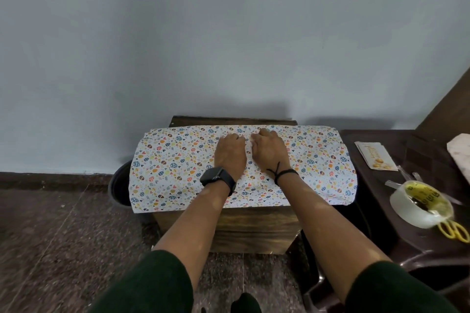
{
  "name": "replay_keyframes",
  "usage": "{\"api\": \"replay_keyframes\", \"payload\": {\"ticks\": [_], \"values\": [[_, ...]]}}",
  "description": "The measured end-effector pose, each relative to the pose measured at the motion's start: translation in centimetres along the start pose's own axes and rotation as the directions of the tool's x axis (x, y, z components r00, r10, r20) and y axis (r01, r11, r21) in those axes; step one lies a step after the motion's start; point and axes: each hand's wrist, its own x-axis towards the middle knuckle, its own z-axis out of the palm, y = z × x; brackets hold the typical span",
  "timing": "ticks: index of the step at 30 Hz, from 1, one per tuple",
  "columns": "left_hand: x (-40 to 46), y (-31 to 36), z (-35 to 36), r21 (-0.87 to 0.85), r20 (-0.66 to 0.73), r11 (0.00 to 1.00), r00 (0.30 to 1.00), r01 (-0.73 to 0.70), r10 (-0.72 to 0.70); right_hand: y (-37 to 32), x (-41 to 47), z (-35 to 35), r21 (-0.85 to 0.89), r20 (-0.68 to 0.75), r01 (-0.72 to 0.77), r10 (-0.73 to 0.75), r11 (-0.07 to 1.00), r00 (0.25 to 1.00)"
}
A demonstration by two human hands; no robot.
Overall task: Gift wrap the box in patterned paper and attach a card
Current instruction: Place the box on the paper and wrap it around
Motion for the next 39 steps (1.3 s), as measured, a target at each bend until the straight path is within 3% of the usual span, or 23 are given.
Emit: {"api": "replay_keyframes", "payload": {"ticks": [5,10,15,26,34,39], "values": [[-0.5,-0.3,-0.2,-0.041,0.027,0.999,1.000,-0.012,0.013,0.7,-0.5,-0.9,0.146,0.056,0.024,-0.032,0.989,0.998],[-0.7,0.0,0.0,-0.025,0.077,1.000,0.997,-0.012,0.014,2.1,-4.1,-3.5,0.331,0.039,-0.056,0.045,0.942,0.998],[-1.1,-0.1,-0.3,-0.046,0.119,0.998,0.992,-0.031,0.037,6.1,-10.1,-6.2,0.376,-0.056,-0.154,0.188,0.914,0.981],[-1.2,0.0,-0.2,-0.061,0.137,0.998,0.990,-0.019,0.028,18.0,-17.7,-12.9,0.158,-0.335,-0.516,0.537,0.842,0.774],[-1.2,0.1,-0.5,-0.090,0.140,0.996,0.990,0.009,0.004,18.1,-15.7,-12.0,-0.245,-0.125,-0.484,0.468,0.840,0.875],[-1.3,0.2,-0.5,-0.099,0.139,0.995,0.990,0.022,-0.008,18.9,-14.6,-11.7,-0.278,-0.044,-0.474,0.481,0.836,0.875]]}}
